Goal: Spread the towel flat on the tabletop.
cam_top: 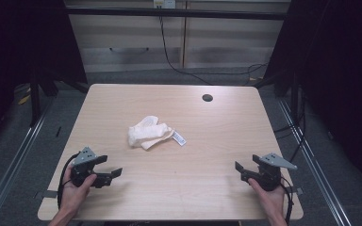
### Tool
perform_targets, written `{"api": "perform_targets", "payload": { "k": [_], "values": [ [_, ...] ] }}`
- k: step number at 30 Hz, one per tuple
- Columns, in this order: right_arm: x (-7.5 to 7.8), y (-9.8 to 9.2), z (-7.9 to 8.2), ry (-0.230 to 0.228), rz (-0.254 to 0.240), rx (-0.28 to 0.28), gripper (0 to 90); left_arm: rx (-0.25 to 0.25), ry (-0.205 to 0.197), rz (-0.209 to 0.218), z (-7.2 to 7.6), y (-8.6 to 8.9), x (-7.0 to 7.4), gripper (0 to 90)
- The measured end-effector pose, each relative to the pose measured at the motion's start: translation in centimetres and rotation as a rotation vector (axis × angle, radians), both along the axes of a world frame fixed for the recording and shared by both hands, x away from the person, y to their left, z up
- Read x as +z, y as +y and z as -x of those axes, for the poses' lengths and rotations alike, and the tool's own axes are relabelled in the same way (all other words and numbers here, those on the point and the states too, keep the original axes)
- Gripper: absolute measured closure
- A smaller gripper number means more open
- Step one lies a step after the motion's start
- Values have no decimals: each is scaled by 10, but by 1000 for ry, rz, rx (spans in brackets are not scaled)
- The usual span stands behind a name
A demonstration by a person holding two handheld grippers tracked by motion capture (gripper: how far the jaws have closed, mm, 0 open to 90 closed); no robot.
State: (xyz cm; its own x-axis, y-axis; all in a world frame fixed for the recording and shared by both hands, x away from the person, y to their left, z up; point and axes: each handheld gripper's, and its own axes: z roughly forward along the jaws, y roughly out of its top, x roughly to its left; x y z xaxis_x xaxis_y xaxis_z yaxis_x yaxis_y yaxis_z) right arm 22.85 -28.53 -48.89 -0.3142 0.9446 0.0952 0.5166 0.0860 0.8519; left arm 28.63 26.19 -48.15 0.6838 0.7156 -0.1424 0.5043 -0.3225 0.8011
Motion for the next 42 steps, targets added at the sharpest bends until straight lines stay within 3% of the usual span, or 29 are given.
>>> {"api": "perform_targets", "payload": {
  "k": [5,6,14,22,23,24,26,31,34,39,42],
  "values": [
    [0,4,1,39,-38,32,229,15,5,-2,-3,0,-1,187],
    [0,7,2,47,-48,52,229,45,6,-21,-5,-4,1,199],
    [-1,14,4,63,-47,101,241,3,21,-40,-6,-11,-1,229],
    [1,16,6,74,-49,125,256,-12,16,-17,-2,-16,6,303],
    [1,18,6,74,-36,133,256,-27,4,-6,0,-15,8,303],
    [2,23,8,80,-23,159,256,-41,2,32,3,-13,11,391],
    [3,25,10,80,-28,166,256,-43,1,50,3,-12,13,395],
    [4,31,10,77,-38,206,257,-39,22,56,-7,-16,23,479],
    [5,32,10,73,-42,213,257,-35,21,-14,-16,-25,31,458],
    [6,33,11,65,-47,215,238,-22,-3,-27,-24,-30,41,429],
    [6,32,11,51,-62,226,234,-27,-18,-31,-38,-35,47,401]
  ]
}}
